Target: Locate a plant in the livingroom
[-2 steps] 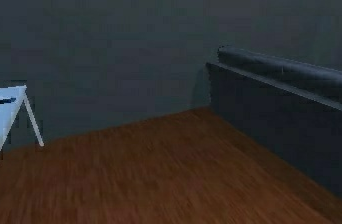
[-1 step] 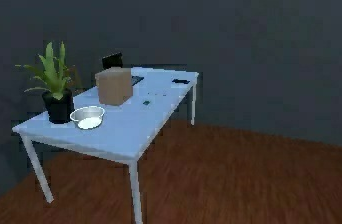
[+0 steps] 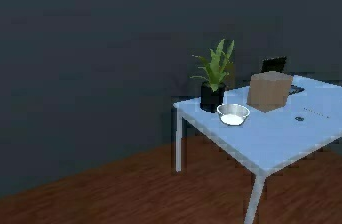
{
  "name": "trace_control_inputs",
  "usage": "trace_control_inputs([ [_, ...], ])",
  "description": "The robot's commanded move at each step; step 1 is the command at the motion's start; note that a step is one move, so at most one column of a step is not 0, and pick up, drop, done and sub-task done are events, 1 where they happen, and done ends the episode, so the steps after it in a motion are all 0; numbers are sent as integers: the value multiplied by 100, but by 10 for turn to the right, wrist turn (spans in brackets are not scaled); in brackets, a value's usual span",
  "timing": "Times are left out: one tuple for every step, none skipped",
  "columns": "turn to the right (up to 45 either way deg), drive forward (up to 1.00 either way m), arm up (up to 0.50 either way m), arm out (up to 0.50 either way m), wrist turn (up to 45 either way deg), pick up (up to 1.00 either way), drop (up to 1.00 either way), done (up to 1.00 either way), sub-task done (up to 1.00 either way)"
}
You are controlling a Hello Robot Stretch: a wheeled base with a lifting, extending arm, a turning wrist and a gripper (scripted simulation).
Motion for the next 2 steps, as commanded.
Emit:
trace_control_inputs([
  [0, 35, 0, 0, 0, 0, 0, 0, 0],
  [150, 0, 0, 0, 0, 0, 0, 0, 0],
])
